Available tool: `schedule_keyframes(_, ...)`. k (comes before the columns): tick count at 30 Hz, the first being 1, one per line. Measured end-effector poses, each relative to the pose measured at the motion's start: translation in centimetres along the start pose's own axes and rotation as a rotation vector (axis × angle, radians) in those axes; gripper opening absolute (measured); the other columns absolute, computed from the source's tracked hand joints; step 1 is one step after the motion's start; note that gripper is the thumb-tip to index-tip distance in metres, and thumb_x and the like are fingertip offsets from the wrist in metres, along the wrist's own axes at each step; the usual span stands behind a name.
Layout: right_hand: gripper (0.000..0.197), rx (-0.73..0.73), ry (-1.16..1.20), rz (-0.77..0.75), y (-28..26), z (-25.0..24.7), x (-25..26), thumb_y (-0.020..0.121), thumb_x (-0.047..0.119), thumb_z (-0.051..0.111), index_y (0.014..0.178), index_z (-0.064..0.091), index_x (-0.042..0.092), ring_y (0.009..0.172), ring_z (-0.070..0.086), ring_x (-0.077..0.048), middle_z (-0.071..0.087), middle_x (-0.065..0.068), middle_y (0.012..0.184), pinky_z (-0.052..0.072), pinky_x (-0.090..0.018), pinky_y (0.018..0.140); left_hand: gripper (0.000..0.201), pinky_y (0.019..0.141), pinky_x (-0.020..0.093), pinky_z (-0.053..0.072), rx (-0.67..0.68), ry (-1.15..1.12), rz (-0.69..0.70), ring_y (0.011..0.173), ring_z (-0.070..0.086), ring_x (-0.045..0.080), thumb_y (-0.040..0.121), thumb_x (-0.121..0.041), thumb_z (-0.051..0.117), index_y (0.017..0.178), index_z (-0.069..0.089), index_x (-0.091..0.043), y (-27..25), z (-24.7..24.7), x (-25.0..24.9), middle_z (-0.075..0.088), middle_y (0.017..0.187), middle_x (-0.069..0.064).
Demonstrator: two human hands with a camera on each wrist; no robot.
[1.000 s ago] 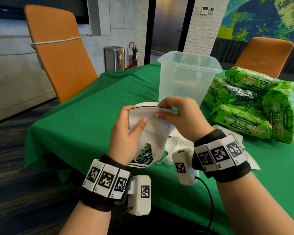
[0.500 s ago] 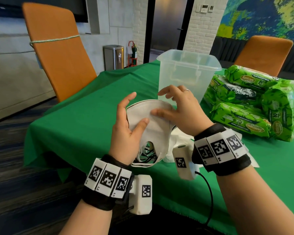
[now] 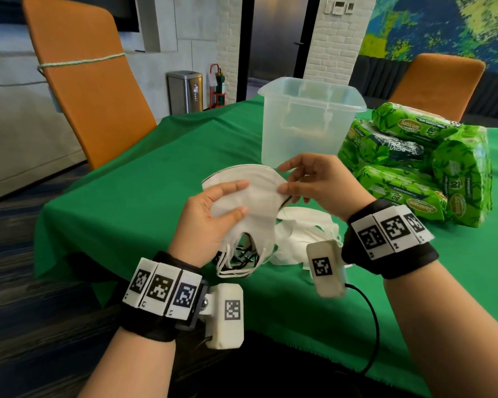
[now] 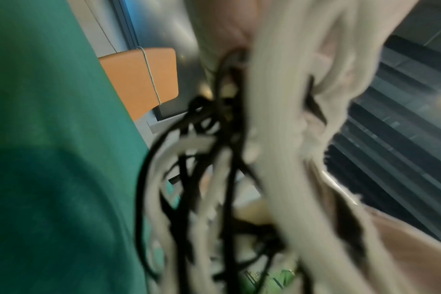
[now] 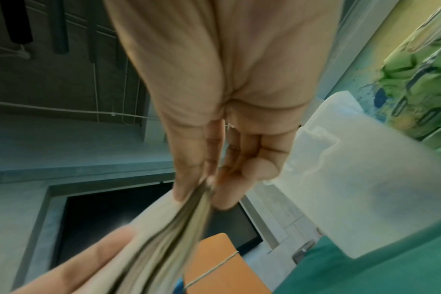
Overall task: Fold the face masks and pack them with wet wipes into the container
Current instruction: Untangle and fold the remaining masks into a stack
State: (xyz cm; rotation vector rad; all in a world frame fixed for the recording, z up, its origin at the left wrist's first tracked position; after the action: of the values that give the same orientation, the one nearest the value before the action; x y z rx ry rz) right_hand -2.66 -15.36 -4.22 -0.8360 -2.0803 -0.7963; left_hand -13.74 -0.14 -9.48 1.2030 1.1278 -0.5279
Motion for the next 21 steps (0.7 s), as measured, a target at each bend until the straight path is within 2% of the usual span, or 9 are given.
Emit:
schedule_keyframes(2,0.024,-0.039,-0.126,0.049,0.0,-1.4,-1.4,0.073,0.003,0.075,0.084,0.061,0.02,0.051,0.055,-0.006,0.062,0.0,0.068,0.043,-0.02,0.054,0.045,0.094,0.004,0.035,-0.028,0.043,0.019,0.101,0.053,-0.018,0.077,0.004,0.069,0.101,0.061,-0.033,0.1,-0.4,0.0,0.06,0.11,-0.021)
schedule_keyframes(4,0.026,-0.035,-0.28,0.121,-0.1,-2.5,-2.9,0.07,0.009,0.078,0.089,0.064,0.02,0.064,0.056,-0.011,0.064,-0.001,0.079,0.047,-0.027,0.067,0.048,0.093,0.001,0.032,-0.051,0.064,0.033,0.101,0.05,-0.022,0.076,0.004,0.07,0.104,0.058,-0.033,0.1,-0.6,-0.1,0.058,0.111,-0.022)
schedule_keyframes(7,0.048,0.124,-0.536,0.248,-0.3,-2.8,-4.7,0.068,0.018,0.081,0.112,0.062,0.017,0.094,0.056,-0.019,0.061,-0.008,0.112,0.044,-0.029,0.086,0.051,0.091,-0.003,0.029,-0.076,0.082,0.049,0.1,0.047,-0.025,0.076,0.005,0.07,0.107,0.056,-0.033,0.2,-0.6,-0.2,0.055,0.112,-0.023)
schedule_keyframes(10,0.067,0.33,-0.753,0.357,-0.6,-1.6,-5.8,0.068,0.03,0.08,0.127,0.051,0.02,0.118,0.049,-0.025,0.051,-0.009,0.131,0.038,-0.03,0.096,0.052,0.092,-0.003,0.029,-0.073,0.09,0.052,0.102,0.046,-0.026,0.078,0.005,0.068,0.11,0.054,-0.033,0.3,-0.3,-0.2,0.054,0.113,-0.024)
schedule_keyframes(13,0.076,0.452,-0.827,0.426,-0.4,-0.1,-6.2,0.069,0.044,0.076,0.134,0.042,0.022,0.124,0.044,-0.025,0.044,-0.006,0.138,0.036,-0.032,0.1,0.052,0.092,-0.003,0.028,-0.063,0.105,0.048,0.101,0.045,-0.027,0.078,0.006,0.068,0.113,0.054,-0.03,0.3,0.1,-0.1,0.053,0.114,-0.024)
schedule_keyframes(16,0.084,0.527,-0.884,0.455,-0.3,1.2,-6.3,0.065,0.052,0.075,0.135,0.04,0.023,0.122,0.043,-0.025,0.042,-0.006,0.137,0.036,-0.035,0.1,0.051,0.09,-0.004,0.028,-0.055,0.119,0.048,0.101,0.044,-0.028,0.078,0.005,0.068,0.113,0.054,-0.03,0.2,0.2,-0.2,0.053,0.114,-0.025)
schedule_keyframes(19,0.09,0.568,-0.935,0.461,-0.4,1.8,-6.0,0.063,0.053,0.077,0.136,0.036,0.021,0.116,0.045,-0.026,0.04,-0.008,0.132,0.04,-0.035,0.096,0.051,0.09,-0.005,0.028,-0.051,0.13,0.044,0.102,0.044,-0.028,0.078,0.004,0.068,0.113,0.055,-0.03,0.1,0.2,-0.2,0.053,0.114,-0.025)
schedule_keyframes(21,0.085,0.572,-0.96,0.442,-0.2,2.0,-5.7,0.067,0.049,0.075,0.136,0.037,0.018,0.115,0.046,-0.025,0.043,-0.008,0.131,0.039,-0.03,0.089,0.051,0.09,-0.005,0.028,-0.048,0.135,0.046,0.101,0.044,-0.028,0.078,0.004,0.068,0.114,0.055,-0.03,0.0,0.3,-0.2,0.053,0.114,-0.024)
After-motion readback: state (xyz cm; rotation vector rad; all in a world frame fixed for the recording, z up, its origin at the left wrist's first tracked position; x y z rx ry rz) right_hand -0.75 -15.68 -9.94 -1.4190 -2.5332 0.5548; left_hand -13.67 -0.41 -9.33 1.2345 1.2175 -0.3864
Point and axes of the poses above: each hand's wrist, its own y-axis towards the middle knuckle, its own z-axis out of the palm, x = y × z, the point moved 4 cm from there along y, towards the middle knuckle
